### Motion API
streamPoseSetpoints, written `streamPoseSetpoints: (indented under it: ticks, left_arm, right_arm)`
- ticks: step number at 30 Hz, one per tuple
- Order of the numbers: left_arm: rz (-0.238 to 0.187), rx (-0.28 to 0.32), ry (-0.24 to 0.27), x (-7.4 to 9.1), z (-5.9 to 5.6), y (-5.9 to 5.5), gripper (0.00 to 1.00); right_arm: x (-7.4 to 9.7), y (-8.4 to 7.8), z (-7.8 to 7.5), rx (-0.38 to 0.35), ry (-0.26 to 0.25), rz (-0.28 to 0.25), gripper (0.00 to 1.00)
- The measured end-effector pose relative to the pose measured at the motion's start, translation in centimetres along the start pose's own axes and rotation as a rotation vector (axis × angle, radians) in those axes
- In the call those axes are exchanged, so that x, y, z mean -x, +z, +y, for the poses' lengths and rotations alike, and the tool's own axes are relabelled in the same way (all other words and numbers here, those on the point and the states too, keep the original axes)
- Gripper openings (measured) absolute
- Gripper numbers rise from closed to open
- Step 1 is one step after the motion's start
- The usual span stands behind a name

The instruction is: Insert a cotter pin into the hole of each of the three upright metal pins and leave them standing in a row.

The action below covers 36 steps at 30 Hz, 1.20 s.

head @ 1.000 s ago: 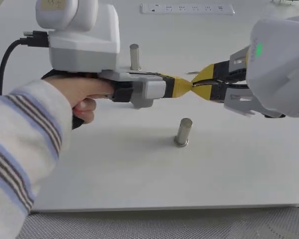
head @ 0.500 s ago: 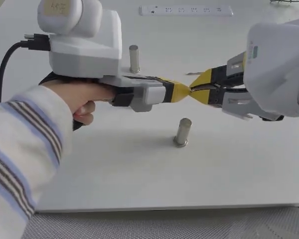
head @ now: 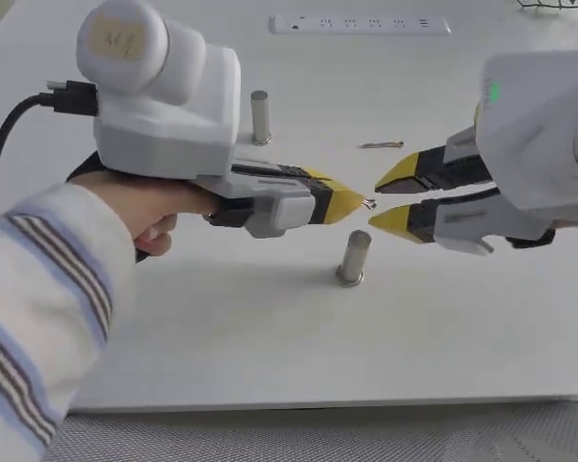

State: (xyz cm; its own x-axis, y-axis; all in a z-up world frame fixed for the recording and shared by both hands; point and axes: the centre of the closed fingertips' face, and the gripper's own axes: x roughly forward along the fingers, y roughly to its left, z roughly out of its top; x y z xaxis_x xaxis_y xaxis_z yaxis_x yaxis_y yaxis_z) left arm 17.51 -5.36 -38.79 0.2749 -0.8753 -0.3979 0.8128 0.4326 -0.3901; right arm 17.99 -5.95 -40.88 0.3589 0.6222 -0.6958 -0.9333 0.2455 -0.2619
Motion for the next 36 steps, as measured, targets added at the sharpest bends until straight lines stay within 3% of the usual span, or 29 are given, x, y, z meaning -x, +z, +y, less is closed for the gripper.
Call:
streamPoseSetpoints:
  ticks: [4,7,11,13,19,20,24,36]
  left_arm:
    - [-0.002,-0.056,-0.015,0.3,-0.2,-0.1,0.00]
    - [-0.015,-0.103,-0.031,0.6,-0.4,-0.1,0.00]
    - [-0.035,-0.147,-0.058,1.0,-1.3,-0.2,0.00]
    - [-0.050,-0.200,-0.081,1.2,-1.8,0.0,0.00]
    - [-0.057,-0.255,-0.107,1.2,-2.2,0.1,0.00]
    - [-0.052,-0.293,-0.109,1.1,-2.2,0.0,0.00]
    - [-0.062,-0.346,-0.138,1.0,-3.0,0.0,0.00]
    - [-0.012,-0.405,-0.172,0.7,-3.2,-1.2,0.00]
  right_arm:
    - [-0.1,0.2,1.3,-0.121,0.104,-0.043,0.17]
    - [0.0,0.1,1.2,-0.131,0.107,-0.056,0.15]
    - [0.0,0.3,1.7,-0.218,0.156,-0.093,0.12]
    - [0.1,0.5,2.0,-0.238,0.162,-0.105,0.11]
    - [0.2,1.0,2.9,-0.234,0.179,-0.112,0.05]
    - [0.2,1.1,2.9,-0.239,0.183,-0.116,0.04]
    - [0.4,1.3,3.3,-0.244,0.202,-0.125,0.01]
    - [0.9,1.0,4.3,-0.199,0.237,-0.096,0.00]
